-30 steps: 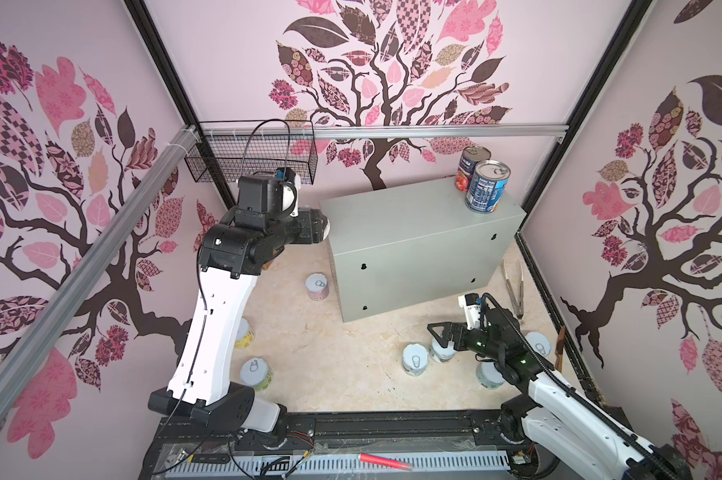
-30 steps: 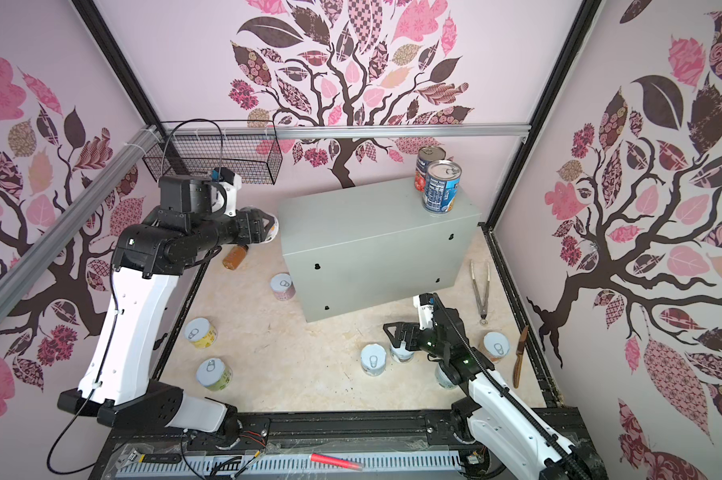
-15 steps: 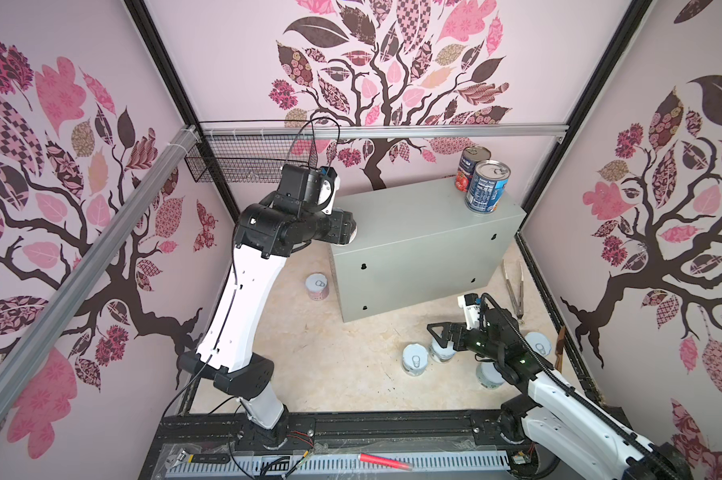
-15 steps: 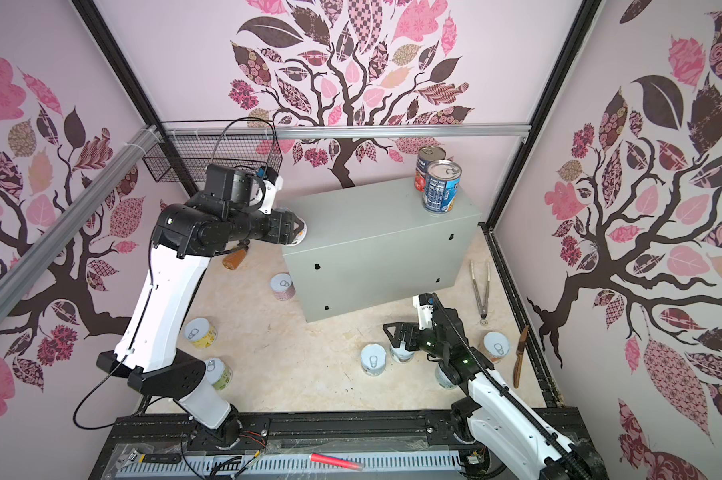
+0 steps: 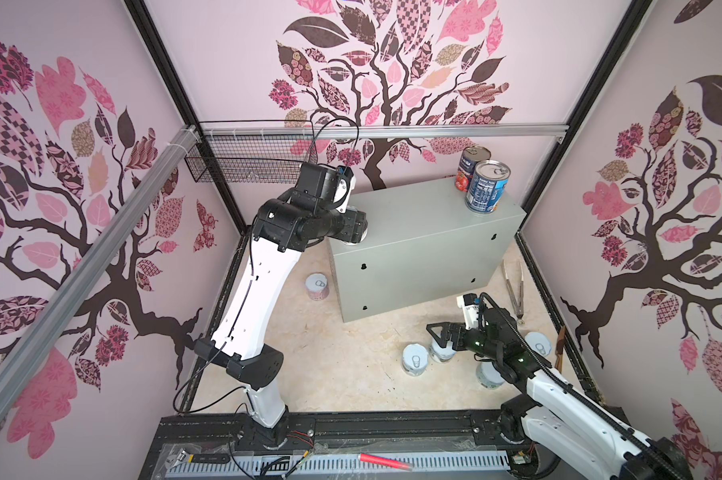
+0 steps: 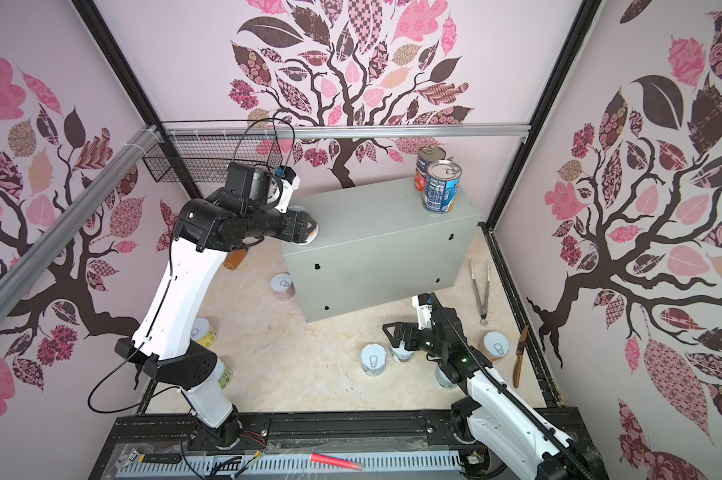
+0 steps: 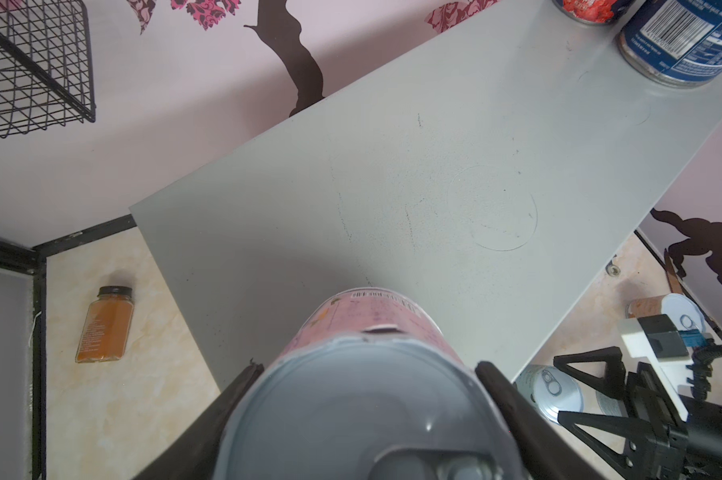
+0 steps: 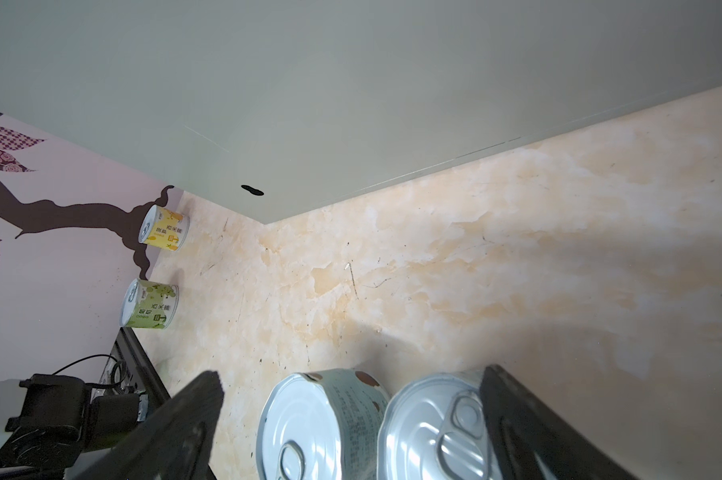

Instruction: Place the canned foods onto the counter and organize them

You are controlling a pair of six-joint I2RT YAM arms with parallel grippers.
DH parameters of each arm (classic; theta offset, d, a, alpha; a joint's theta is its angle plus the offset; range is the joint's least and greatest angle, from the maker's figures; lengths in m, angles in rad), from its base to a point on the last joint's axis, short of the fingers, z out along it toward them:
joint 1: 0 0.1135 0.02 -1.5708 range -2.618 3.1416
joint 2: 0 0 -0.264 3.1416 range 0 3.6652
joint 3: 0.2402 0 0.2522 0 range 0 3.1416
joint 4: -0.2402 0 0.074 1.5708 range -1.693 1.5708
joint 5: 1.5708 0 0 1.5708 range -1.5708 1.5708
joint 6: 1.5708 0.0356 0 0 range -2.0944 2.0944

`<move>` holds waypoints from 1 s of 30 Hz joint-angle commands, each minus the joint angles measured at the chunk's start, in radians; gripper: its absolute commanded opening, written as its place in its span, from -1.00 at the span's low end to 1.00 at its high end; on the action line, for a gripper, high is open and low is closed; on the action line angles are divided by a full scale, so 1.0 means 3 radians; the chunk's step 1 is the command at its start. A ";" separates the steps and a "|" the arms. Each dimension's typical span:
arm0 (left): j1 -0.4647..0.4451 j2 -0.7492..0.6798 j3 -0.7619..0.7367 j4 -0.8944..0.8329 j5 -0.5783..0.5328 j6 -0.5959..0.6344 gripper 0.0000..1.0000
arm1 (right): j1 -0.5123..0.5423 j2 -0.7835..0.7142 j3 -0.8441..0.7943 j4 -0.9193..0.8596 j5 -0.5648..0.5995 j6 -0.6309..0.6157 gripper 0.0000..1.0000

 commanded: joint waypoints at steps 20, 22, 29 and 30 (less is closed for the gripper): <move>-0.0149 0.0177 -0.0056 0.0666 -0.0111 0.0112 0.88 | 0.0029 -0.0040 0.0030 0.0022 0.0018 -0.0030 1.00; -0.0153 -0.0004 -0.0302 0.0856 -0.0116 0.0109 0.92 | 0.0029 -0.0034 0.0027 0.0022 0.0028 -0.0030 1.00; -0.0090 -0.0599 -0.0935 0.1308 -0.0118 -0.0047 0.96 | 0.0031 -0.0031 0.0042 -0.0010 0.0052 -0.0040 1.00; -0.0060 -0.0679 -0.1008 0.1354 -0.0087 -0.0080 0.96 | 0.0034 -0.0033 0.0046 -0.0019 0.0057 -0.0040 1.00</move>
